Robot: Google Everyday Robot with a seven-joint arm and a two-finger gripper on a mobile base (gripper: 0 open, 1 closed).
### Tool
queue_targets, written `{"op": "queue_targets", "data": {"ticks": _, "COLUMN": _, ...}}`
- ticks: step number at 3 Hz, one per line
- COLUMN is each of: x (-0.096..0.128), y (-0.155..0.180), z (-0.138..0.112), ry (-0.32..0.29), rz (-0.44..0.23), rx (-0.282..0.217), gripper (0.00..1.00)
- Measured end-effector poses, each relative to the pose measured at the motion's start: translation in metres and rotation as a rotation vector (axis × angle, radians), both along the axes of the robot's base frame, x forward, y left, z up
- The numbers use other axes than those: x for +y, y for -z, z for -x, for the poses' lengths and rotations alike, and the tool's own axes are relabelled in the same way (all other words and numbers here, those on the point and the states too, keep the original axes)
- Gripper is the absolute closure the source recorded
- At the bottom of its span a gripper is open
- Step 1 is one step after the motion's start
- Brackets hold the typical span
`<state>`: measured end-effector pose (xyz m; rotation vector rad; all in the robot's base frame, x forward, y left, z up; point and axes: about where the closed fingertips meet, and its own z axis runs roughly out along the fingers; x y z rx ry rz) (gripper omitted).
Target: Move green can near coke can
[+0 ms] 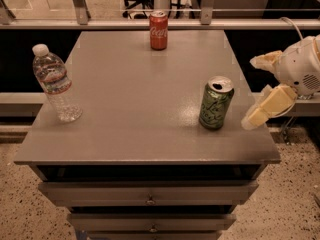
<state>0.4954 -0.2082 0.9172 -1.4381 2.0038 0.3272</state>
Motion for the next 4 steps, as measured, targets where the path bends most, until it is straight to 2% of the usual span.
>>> {"op": "queue_targets", "data": {"ticks": 1, "x": 0.018, "y": 0.013, "z": -0.010, "ry": -0.018, "rz": -0.201, "rx": -0.022, "gripper": 0.00}}
{"op": "queue_targets", "data": {"ticks": 2, "x": 0.050, "y": 0.018, "z": -0.013, "ry": -0.038, "rz": -0.407, "rx": -0.033, "gripper": 0.00}}
{"op": "queue_targets", "data": {"ticks": 3, "x": 0.072, "y": 0.025, "z": -0.014, "ry": -0.053, "rz": -0.504, "rx": -0.027, "gripper": 0.00}}
{"op": "queue_targets", "data": {"ticks": 4, "x": 0.082, "y": 0.033, "z": -0.019, "ry": -0.046, "rz": -0.561, "rx": -0.038, "gripper": 0.16}}
